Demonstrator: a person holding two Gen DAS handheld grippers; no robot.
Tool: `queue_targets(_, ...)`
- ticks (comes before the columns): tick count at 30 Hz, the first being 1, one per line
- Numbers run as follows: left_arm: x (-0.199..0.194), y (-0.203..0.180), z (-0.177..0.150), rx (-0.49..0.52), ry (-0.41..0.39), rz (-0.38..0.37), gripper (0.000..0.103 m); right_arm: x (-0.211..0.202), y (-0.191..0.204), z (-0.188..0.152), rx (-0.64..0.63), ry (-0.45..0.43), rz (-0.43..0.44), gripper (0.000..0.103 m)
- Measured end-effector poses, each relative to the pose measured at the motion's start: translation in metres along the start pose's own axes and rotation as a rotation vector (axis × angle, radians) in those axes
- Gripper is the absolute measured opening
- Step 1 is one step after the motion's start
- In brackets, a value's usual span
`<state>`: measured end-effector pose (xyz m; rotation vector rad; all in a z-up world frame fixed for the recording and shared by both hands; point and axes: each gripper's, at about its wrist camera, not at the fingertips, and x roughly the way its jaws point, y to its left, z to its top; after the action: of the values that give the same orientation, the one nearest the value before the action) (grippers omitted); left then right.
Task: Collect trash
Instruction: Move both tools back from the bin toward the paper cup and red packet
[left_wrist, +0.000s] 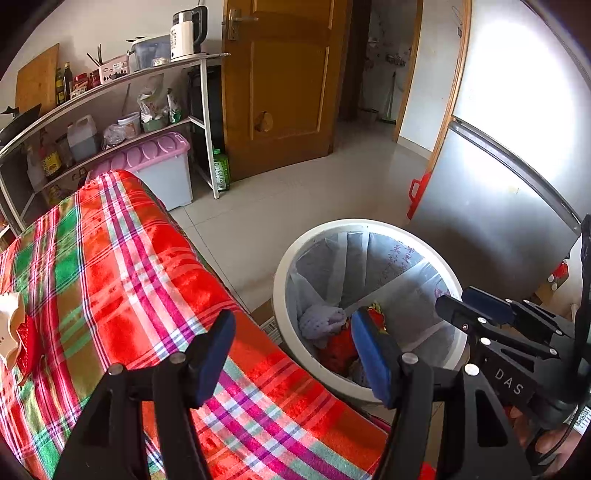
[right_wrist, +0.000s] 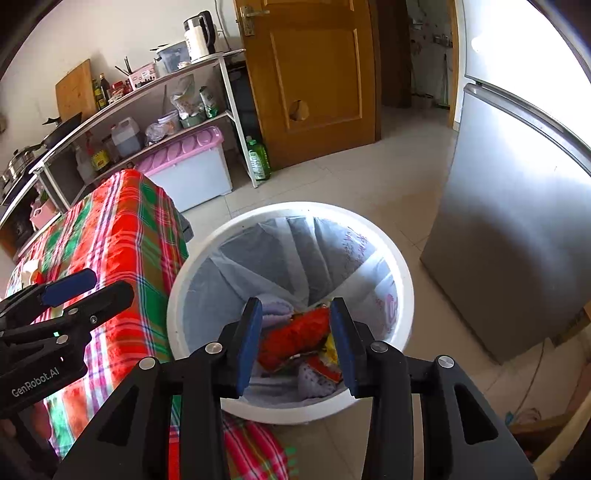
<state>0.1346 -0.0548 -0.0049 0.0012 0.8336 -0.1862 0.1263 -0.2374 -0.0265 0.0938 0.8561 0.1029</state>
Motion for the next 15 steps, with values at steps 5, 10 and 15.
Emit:
queue_targets(5, -0.015, 0.014, -0.002, -0.017, -0.028, 0.013, 0.067, -0.006, 0.01, 0.0, -0.011, -0.015, 0.016, 0.04)
queue_targets(10, -0.03, 0.035, -0.004, -0.058, -0.054, 0.035, 0.067, -0.016, 0.029, 0.002, -0.038, -0.041, 0.045, 0.044)
queue_targets(15, -0.045, 0.057, -0.009, -0.087, -0.081, 0.062, 0.068, -0.021, 0.052, 0.005, -0.077, -0.057, 0.076, 0.044)
